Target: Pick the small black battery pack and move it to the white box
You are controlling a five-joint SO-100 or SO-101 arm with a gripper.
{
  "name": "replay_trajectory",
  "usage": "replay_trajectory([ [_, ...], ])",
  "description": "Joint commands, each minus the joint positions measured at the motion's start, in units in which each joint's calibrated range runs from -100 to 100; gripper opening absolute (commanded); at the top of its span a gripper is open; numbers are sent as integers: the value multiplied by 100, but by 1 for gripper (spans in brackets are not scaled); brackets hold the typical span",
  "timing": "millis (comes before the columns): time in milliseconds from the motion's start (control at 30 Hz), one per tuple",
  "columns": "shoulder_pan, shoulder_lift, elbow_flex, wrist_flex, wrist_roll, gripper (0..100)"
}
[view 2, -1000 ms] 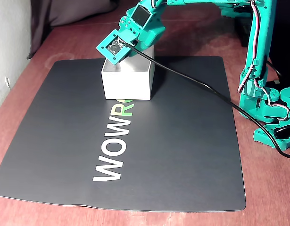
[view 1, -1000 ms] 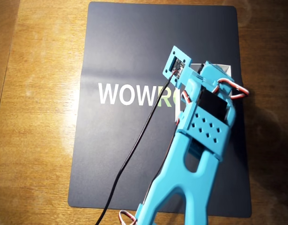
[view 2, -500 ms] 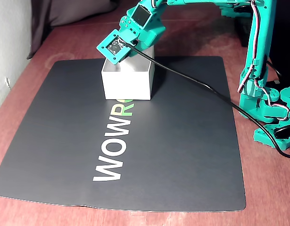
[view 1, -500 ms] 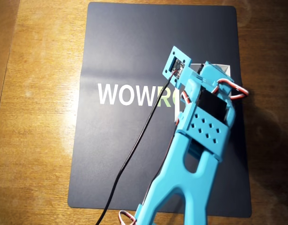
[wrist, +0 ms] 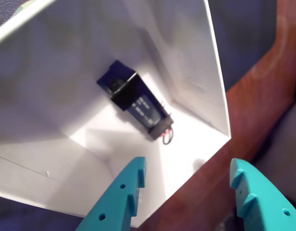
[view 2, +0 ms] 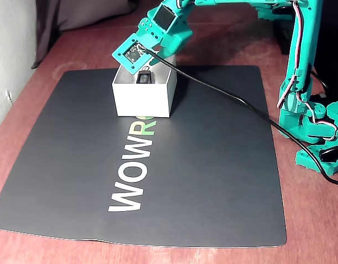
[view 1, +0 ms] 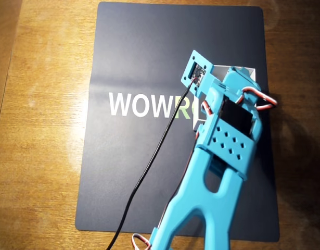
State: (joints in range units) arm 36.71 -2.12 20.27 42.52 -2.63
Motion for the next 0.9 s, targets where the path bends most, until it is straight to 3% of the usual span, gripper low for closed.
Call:
replay_trajectory([
  [0,6,-38,-45,-19,-6,20],
  [367,-275,-310,-82,-10,10,20],
  [867,-3841,-1757,218,1594,-23,20],
])
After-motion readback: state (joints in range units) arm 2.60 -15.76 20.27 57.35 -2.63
